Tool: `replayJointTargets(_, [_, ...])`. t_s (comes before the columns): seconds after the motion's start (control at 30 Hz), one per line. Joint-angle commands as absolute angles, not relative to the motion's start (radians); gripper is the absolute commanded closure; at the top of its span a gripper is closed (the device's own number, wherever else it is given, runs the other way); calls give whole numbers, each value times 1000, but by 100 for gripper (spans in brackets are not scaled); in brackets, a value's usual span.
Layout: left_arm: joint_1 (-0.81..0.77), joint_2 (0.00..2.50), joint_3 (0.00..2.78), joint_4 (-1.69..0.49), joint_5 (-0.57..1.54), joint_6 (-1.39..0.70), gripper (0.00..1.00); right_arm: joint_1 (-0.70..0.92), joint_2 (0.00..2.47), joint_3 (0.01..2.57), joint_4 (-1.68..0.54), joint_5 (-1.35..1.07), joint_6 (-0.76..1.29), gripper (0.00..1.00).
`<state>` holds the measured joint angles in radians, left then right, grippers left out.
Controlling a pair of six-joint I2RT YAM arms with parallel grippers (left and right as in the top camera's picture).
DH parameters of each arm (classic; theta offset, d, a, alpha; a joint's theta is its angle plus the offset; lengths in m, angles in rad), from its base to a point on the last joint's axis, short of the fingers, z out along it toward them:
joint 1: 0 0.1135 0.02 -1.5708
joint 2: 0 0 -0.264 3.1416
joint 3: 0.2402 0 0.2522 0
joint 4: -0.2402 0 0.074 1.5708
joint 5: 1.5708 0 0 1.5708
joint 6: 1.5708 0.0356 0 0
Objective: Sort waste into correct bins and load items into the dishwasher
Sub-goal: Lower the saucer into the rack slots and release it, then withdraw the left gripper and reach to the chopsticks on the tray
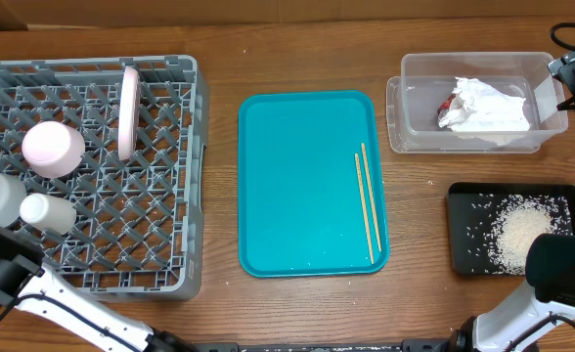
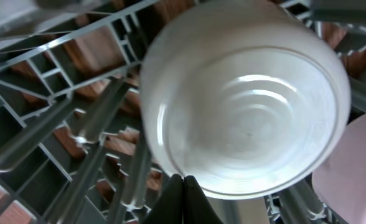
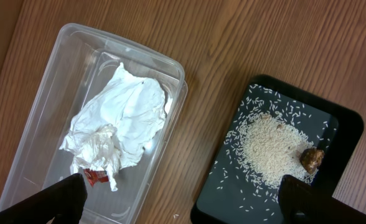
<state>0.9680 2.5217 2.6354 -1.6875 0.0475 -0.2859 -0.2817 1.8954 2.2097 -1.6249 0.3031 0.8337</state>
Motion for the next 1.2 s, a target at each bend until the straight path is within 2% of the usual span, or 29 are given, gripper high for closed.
replayJointTargets(0.0, [1007,2468,2628,-1690,149,-293,96,-285,1879,2218,-1625,313,830,0])
replayJointTargets(0.17, [1014,2342,2628,-1690,198,-292,96,-285,1879,2218,-1625,313,830,0])
replayJointTargets(0.37, [996,2255,2628,-1690,654,-98,96,-285,1879,2218,-1625,313,830,0])
replayJointTargets(0.43, [965,2222,2628,-1690,793,-26,90,-285,1879,2218,-1625,313,830,0])
replayJointTargets(0.63, [817,2089,2628,-1690,793,-22,73,-285,1879,2218,-1625,313,830,0])
replayJointTargets(0.7, [743,2034,2628,-1690,794,-33,63,-285,1879,2218,-1625,313,830,0])
replayJointTargets(0.73, [705,2009,2628,-1690,794,-39,51,-285,1879,2218,-1625,313,830,0])
replayJointTargets(0.8, [624,1961,2628,-1690,794,-41,0,-285,1879,2218,-1625,313,830,0])
replayJointTargets(1.0, [347,1889,2628,-1690,844,-76,0,-285,1879,2218,-1625,313,830,0])
replayJointTargets(1.1, [181,1896,2628,-1689,834,-120,15,-285,1879,2218,-1625,313,830,0])
replayJointTargets(1.17, [39,1912,2628,-1687,778,-168,14,-285,1879,2218,-1625,313,830,0])
